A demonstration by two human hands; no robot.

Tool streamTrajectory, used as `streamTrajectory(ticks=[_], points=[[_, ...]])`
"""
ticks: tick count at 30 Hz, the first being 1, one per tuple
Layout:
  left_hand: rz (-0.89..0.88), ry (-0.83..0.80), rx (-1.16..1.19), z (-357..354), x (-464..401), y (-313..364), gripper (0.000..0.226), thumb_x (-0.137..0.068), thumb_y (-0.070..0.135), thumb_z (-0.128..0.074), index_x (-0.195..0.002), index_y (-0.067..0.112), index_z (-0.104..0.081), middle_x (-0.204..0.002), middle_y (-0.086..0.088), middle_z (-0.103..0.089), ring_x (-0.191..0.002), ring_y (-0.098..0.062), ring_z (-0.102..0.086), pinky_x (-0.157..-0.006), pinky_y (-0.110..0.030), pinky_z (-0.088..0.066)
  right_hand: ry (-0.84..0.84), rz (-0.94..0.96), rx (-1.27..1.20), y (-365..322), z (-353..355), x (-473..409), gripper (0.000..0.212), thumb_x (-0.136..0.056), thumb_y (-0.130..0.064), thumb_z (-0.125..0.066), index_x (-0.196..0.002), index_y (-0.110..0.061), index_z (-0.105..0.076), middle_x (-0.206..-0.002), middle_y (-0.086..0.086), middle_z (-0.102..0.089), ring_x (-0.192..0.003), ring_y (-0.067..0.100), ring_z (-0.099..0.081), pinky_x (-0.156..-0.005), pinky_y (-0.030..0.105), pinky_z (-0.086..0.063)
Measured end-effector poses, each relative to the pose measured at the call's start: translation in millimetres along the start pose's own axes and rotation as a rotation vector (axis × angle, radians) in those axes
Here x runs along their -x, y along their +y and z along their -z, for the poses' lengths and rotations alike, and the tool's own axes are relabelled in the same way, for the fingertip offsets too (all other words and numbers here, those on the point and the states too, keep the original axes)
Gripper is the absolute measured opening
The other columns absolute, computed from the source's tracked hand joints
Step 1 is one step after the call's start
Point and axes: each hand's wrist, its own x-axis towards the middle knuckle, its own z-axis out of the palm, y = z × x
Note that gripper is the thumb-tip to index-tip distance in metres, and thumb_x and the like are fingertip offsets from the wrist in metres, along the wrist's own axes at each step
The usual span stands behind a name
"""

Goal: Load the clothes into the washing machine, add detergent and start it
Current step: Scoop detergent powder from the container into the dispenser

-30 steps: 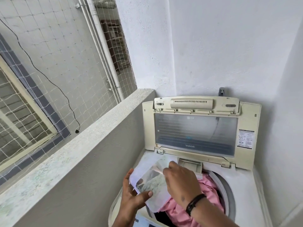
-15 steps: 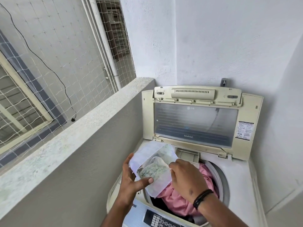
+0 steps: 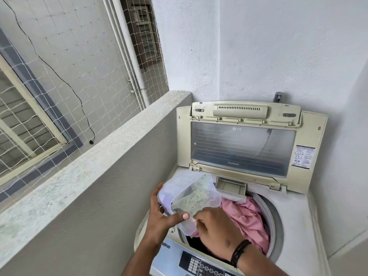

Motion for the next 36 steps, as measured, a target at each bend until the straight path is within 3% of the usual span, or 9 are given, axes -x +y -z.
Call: streamTrajectory(ticks=[4, 6, 10, 17, 21, 25, 28, 32, 36], points=[[0.029, 0.031, 0.028, 4.1, -1.3, 0.4, 0.118, -0.043, 0.039, -0.102, -0.139, 0.054, -0.035, -0.142, 0.003, -0.055, -0.127, -0.023, -0.058, -0.1, -0.059, -0.051, -0.014, -0.209, -0.381, 0.8, -8.6, -8.4, 0.022, -0.085, -0.015, -0.053, -0.073, -0.014, -0.07, -0.072, 0.005, -0.072, -0.067, 0.014, -0.072, -0.067, 0.041, -0.061], [0.032, 0.035, 0.035, 6.2, -2.5, -0.5, 0.117, -0.044, 0.037, -0.102, -0.139, 0.054, -0.036, -0.142, 0.002, -0.055, -0.127, -0.026, -0.058, -0.098, -0.06, -0.051, 0.017, -0.285, -0.53, 0.2, -5.1, -10.8, 0.023, -0.085, -0.006, -0.057, -0.067, -0.01, -0.071, -0.065, 0.012, -0.071, -0.06, 0.02, -0.072, -0.061, 0.041, -0.06], [0.065, 0.051, 0.074, 9.7, -3.7, -5.2, 0.113, -0.047, 0.036, -0.101, -0.137, 0.057, -0.036, -0.141, 0.0, -0.057, -0.126, -0.031, -0.059, -0.094, -0.062, -0.053, 0.064, -0.429, -0.766, 1.1, 4.6, -12.0, 0.017, -0.085, 0.007, -0.06, -0.072, 0.007, -0.072, -0.049, 0.007, -0.06, -0.037, 0.013, -0.053, -0.04, 0.021, -0.042], [0.187, 0.125, 0.237, -2.4, -6.3, -13.8, 0.108, -0.047, 0.038, -0.094, -0.138, 0.05, -0.037, -0.133, -0.003, -0.06, -0.107, -0.026, -0.071, -0.075, -0.049, -0.061, 0.078, -0.446, -0.741, 16.2, 13.9, -21.2, 0.014, -0.083, 0.001, -0.063, -0.077, 0.0, -0.075, -0.053, 0.005, -0.062, -0.044, 0.012, -0.047, -0.045, 0.019, -0.037], [0.237, 0.173, 0.312, -12.1, -18.8, -11.9, 0.107, -0.047, 0.04, -0.094, -0.138, 0.047, -0.037, -0.132, -0.004, -0.061, -0.112, -0.029, -0.068, -0.078, -0.055, -0.06, 0.095, -0.447, -0.794, 26.9, 24.8, -28.7, 0.016, -0.084, 0.005, -0.061, -0.082, 0.0, -0.076, -0.053, 0.007, -0.061, -0.04, 0.009, -0.044, -0.041, 0.016, -0.032], [0.263, 0.178, 0.359, -20.4, -30.1, -10.2, 0.111, -0.044, 0.047, -0.098, -0.137, 0.05, -0.038, -0.14, -0.007, -0.053, -0.119, -0.034, -0.062, -0.079, -0.058, -0.059, 0.134, -0.433, -0.819, 39.8, 36.3, -38.9, 0.021, -0.085, 0.005, -0.061, -0.083, -0.006, -0.078, -0.059, 0.023, -0.062, -0.046, 0.02, -0.044, -0.042, 0.022, -0.03], [0.27, 0.164, 0.402, -30.1, -38.1, -8.1, 0.106, -0.052, 0.04, -0.093, -0.141, 0.048, -0.035, -0.141, -0.008, -0.051, -0.12, -0.032, -0.061, -0.079, -0.058, -0.059, 0.162, -0.444, -0.87, 46.9, 49.0, -43.3, 0.019, -0.086, 0.008, -0.059, -0.088, 0.001, -0.076, -0.056, 0.015, -0.058, -0.034, 0.006, -0.037, -0.036, 0.014, -0.026], [0.307, 0.159, 0.426, -47.9, -53.1, -2.3, 0.101, -0.065, 0.035, -0.091, -0.144, 0.047, -0.029, -0.142, -0.008, -0.049, -0.119, -0.031, -0.061, -0.086, -0.062, -0.056, 0.208, -0.45, -0.919, 60.8, 64.1, -48.7, 0.018, -0.087, 0.006, -0.061, -0.09, -0.001, -0.077, -0.056, 0.013, -0.058, -0.037, 0.01, -0.033, -0.038, 0.018, -0.023], [0.373, 0.21, 0.47, -64.6, -72.1, 1.6, 0.107, -0.052, 0.046, -0.096, -0.14, 0.048, -0.034, -0.141, -0.007, -0.048, -0.119, -0.035, -0.06, -0.086, -0.065, -0.055, 0.266, -0.462, -0.954, 78.5, 77.5, -52.2, 0.016, -0.087, 0.002, -0.063, -0.088, -0.005, -0.078, -0.059, 0.014, -0.057, -0.041, 0.013, -0.031, -0.04, 0.018, -0.022]])
